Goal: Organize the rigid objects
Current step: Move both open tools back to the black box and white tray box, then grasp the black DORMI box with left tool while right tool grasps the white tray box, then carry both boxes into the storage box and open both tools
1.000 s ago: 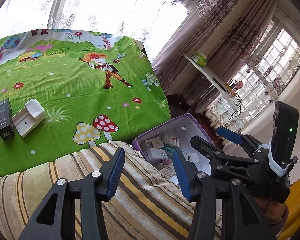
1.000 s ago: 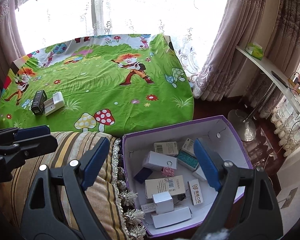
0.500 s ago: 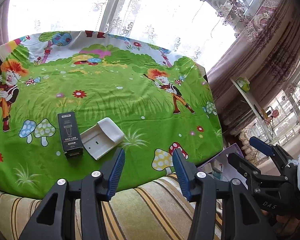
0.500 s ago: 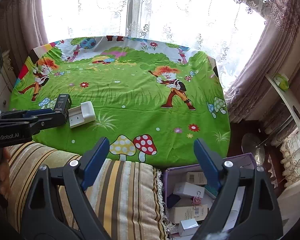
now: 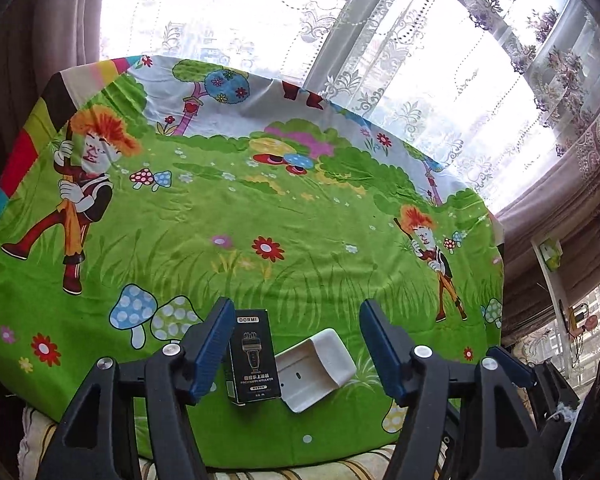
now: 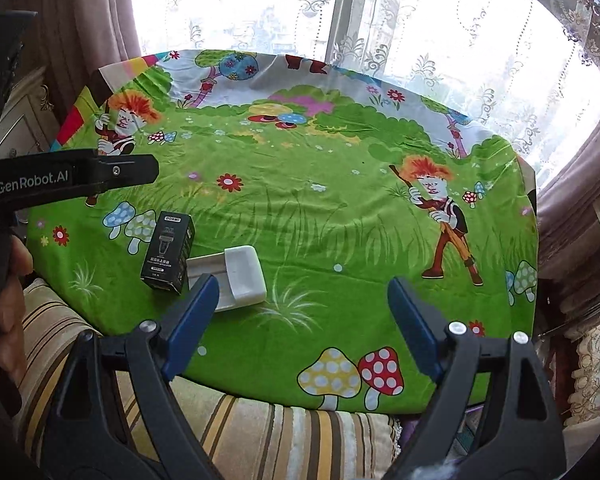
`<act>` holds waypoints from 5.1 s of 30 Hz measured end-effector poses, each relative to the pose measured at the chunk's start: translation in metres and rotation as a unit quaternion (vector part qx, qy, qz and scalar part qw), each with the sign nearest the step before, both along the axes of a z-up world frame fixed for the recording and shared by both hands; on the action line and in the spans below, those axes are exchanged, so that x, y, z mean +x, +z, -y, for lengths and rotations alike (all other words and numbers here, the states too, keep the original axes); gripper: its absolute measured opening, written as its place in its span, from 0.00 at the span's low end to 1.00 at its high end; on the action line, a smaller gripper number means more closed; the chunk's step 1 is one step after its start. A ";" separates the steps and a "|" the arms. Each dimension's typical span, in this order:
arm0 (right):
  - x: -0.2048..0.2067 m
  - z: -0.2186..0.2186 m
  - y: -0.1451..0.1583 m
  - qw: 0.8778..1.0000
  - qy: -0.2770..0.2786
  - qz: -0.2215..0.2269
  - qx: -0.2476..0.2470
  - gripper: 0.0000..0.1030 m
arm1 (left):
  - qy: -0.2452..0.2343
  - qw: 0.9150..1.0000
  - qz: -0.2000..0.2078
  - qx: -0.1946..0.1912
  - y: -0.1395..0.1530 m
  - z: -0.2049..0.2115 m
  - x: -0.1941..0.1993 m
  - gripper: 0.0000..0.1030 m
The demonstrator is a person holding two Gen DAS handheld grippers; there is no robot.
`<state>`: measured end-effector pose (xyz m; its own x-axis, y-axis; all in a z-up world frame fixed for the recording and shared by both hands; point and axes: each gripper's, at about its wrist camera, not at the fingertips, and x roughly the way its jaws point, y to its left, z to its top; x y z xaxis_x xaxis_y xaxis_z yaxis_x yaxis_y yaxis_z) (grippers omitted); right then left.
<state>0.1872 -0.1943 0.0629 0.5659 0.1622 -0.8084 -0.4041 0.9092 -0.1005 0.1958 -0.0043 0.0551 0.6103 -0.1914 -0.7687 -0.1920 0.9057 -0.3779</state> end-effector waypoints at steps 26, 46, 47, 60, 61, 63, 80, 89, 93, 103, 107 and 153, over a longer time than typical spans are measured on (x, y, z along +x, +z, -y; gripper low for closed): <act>0.040 -0.032 -0.100 0.997 0.032 -0.071 -0.004 0.88 | -0.012 0.994 -0.109 0.031 -0.106 0.003 0.013 0.67; 0.047 -0.039 -0.116 0.994 0.044 -0.095 0.007 0.50 | -0.015 0.997 -0.079 0.020 -0.107 -0.004 0.011 0.44; 0.047 -0.039 -0.116 0.994 0.046 -0.096 0.010 0.47 | -0.016 0.997 -0.078 0.020 -0.106 -0.004 0.011 0.44; 0.039 -0.030 -0.106 0.996 0.032 -0.082 0.025 0.38 | -0.018 0.998 -0.060 0.028 -0.099 -0.001 0.009 0.40; 0.038 -0.029 -0.105 0.996 0.030 -0.080 0.027 0.38 | -0.017 0.998 -0.057 0.030 -0.098 -0.001 0.008 0.40; 0.037 -0.026 -0.102 0.996 0.023 -0.077 0.031 0.38 | -0.016 0.998 -0.050 0.036 -0.095 0.000 0.006 0.40; -0.005 0.016 -0.063 0.997 -0.038 -0.046 0.050 0.38 | -0.047 0.998 -0.004 0.041 -0.051 0.031 -0.028 0.40; -0.051 0.055 -0.034 0.995 -0.077 -0.017 0.061 0.38 | -0.086 0.995 0.027 0.030 -0.019 0.062 -0.058 0.40; -0.077 0.078 -0.024 0.993 -0.097 -0.006 0.059 0.38 | -0.112 0.993 0.036 0.022 -0.009 0.083 -0.075 0.40; -0.145 0.166 -0.001 0.982 -0.177 0.022 0.057 0.38 | -0.217 0.975 0.043 -0.006 0.007 0.162 -0.122 0.40; -0.167 0.204 0.001 0.973 -0.224 0.027 0.056 0.38 | -0.262 0.965 0.023 -0.023 0.003 0.198 -0.136 0.40; -0.234 0.297 -0.015 0.927 -0.371 0.026 0.040 0.64 | -0.398 0.914 -0.060 -0.047 -0.035 0.302 -0.175 0.97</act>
